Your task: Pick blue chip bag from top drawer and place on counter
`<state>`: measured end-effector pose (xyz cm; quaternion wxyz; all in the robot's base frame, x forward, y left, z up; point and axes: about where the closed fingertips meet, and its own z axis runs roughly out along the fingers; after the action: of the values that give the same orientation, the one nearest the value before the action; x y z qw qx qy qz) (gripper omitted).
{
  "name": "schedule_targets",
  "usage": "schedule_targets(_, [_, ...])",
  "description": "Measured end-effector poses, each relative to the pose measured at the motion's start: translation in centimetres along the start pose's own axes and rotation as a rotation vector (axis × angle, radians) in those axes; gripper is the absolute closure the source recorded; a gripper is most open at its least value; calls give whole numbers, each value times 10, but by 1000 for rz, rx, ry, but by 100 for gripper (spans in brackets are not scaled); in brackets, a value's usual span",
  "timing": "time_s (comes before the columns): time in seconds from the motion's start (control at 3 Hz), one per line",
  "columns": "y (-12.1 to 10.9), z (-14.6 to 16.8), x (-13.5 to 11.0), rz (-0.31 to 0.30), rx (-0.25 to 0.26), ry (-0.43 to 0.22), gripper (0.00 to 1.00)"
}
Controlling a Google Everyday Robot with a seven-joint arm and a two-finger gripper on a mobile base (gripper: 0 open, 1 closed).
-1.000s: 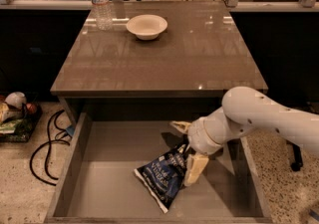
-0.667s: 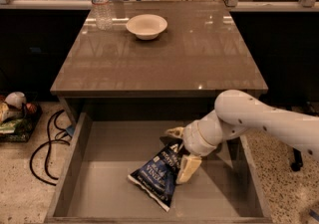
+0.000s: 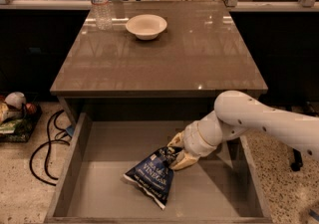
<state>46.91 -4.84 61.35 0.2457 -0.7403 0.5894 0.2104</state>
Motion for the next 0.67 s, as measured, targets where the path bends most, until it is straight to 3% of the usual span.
schedule_targets(0.33, [1,1,0,-1,-3,-1,88])
schedule_targets(0.67, [1,2,-1,-1,-6,-2,100])
